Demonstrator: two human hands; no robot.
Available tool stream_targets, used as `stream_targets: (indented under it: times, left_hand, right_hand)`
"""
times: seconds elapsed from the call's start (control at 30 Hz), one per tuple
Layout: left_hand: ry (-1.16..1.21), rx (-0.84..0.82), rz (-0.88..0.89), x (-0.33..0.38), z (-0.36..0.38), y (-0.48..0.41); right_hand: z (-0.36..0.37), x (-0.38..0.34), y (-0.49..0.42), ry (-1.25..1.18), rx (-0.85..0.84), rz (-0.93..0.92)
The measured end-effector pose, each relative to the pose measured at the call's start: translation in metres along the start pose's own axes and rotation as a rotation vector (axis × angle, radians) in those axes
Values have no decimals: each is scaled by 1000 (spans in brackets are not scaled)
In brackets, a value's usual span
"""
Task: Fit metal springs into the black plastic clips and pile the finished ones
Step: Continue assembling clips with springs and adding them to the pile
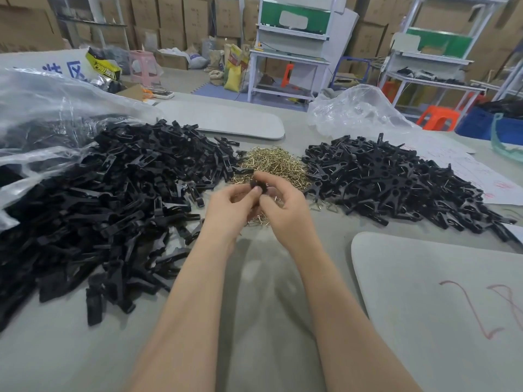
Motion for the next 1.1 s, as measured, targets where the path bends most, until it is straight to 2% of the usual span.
stream_targets:
  times: [0.13, 0.47, 0.63, 0.77, 0.93, 1.1]
  left_hand:
    - [47, -35, -26, -2, 5, 2]
    - [-58, -40, 2, -12, 6, -4]
    - [-117, -40, 47, -12, 6, -6]
    - [-78, -34, 48, -11, 6, -6]
    - [-83, -50, 35, -12, 5, -7]
    - [-59, -64, 31, -11, 4, -7]
  right_hand:
    - [-5, 4, 1, -75, 94, 21]
    - [-10, 18, 0, 85, 126, 128]
    - [-19, 20, 0, 25, 146, 168]
    - [-21, 20, -1, -262, 167, 181]
    - [-18, 14, 1, -79, 138, 108]
    - [-21, 19, 0, -171, 143, 160]
Point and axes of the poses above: each hand's wrist, its own y-axis away from the middle knuckle, its own z-axis out of the palm, x = y × z, the point moved 4 cm from there along -y, towards the middle knuckle, and after that the axes turned 10 degrees about -x, right-handed, at the moved point
